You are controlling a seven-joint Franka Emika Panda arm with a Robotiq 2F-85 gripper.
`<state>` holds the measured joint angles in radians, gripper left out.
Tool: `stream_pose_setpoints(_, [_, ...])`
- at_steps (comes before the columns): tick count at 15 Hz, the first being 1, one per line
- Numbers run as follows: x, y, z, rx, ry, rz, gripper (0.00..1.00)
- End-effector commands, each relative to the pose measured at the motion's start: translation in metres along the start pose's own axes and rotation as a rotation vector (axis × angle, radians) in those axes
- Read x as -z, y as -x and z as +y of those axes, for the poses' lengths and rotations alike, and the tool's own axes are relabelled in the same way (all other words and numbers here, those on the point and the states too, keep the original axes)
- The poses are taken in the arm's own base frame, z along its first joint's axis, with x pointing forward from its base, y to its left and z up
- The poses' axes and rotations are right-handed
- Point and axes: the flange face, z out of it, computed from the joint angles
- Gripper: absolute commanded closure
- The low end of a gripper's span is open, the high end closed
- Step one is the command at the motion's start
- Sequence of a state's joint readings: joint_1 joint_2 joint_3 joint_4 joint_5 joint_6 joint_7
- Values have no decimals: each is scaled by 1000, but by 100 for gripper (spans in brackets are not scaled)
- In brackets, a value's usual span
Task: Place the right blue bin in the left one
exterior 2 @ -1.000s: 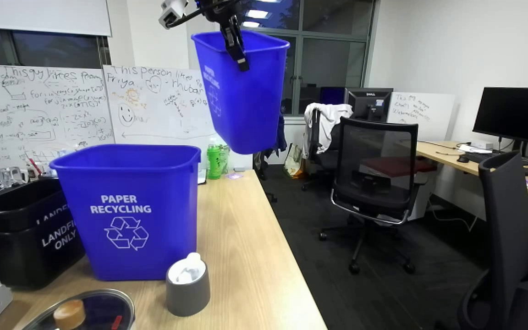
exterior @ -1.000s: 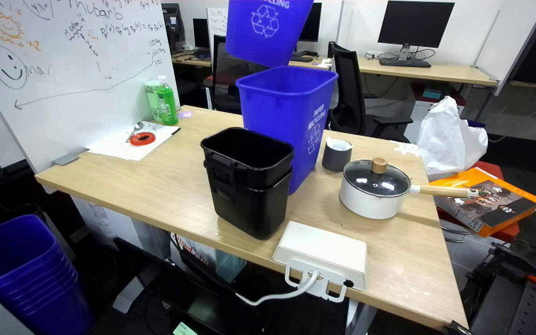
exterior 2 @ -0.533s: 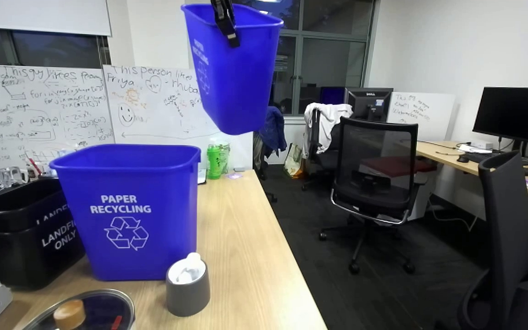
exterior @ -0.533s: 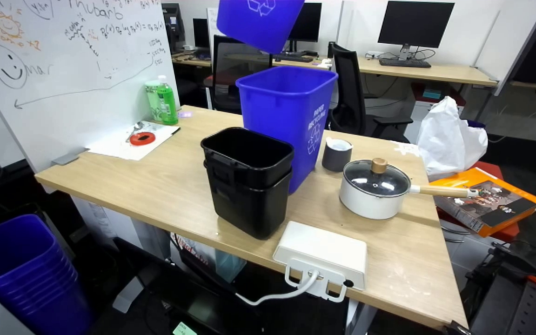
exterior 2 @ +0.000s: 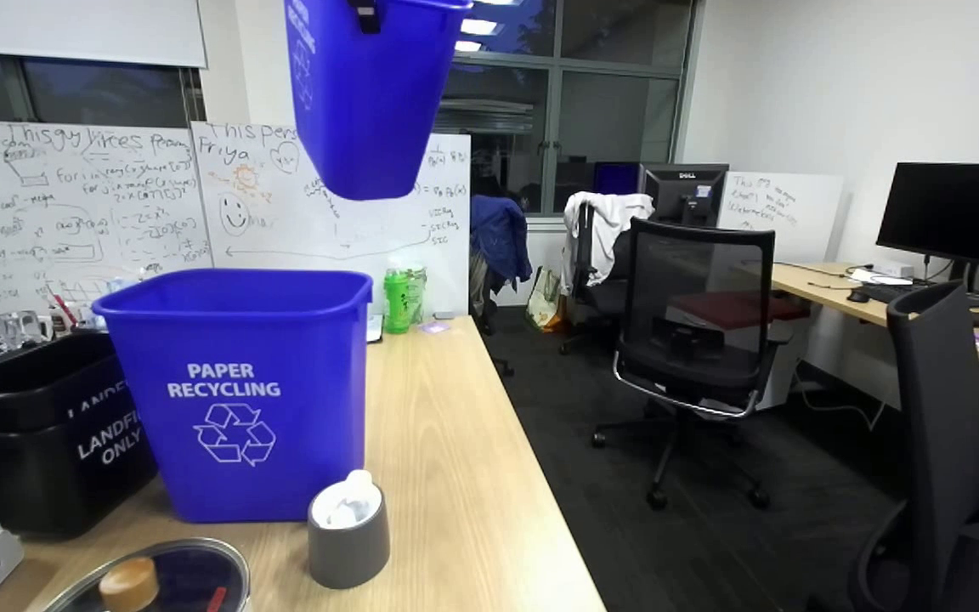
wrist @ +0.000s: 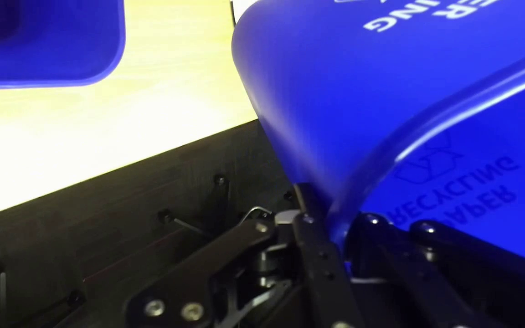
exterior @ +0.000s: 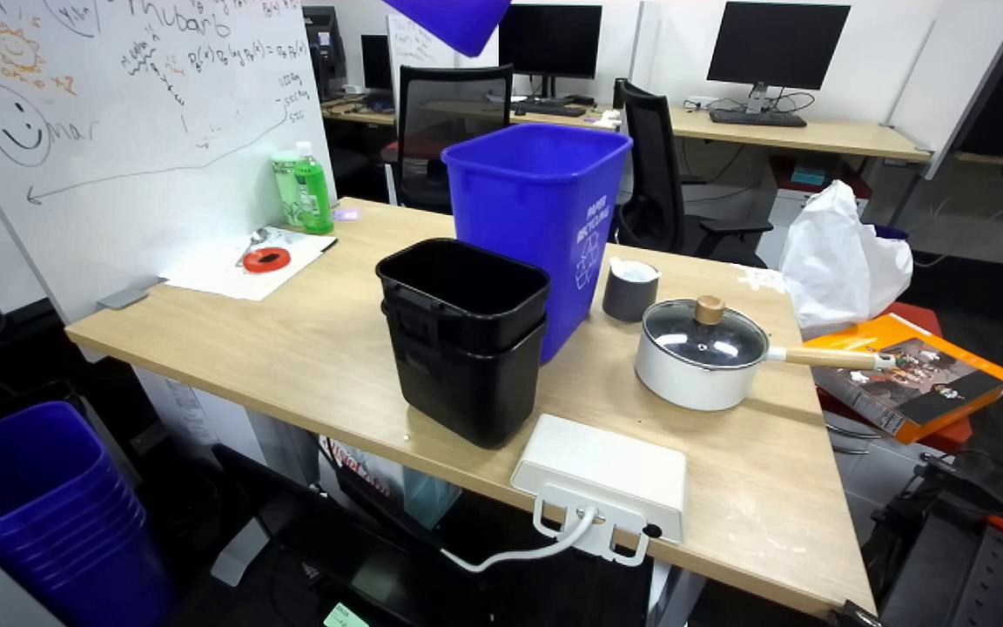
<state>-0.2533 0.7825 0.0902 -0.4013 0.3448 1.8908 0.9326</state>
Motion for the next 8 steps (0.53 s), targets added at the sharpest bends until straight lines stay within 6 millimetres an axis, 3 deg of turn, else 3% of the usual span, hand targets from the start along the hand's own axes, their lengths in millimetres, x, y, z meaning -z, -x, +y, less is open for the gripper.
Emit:
stream_pose_setpoints(1, [17, 2, -1, 34, -40, -112, 97])
stream_pose_setpoints(5, [22, -4, 13, -11, 35, -145, 97])
stream_pose_setpoints(6, [16, -3, 15, 20, 50, -128, 88])
stream_pose_setpoints(8, [15, -7, 19, 9, 58, -129, 88])
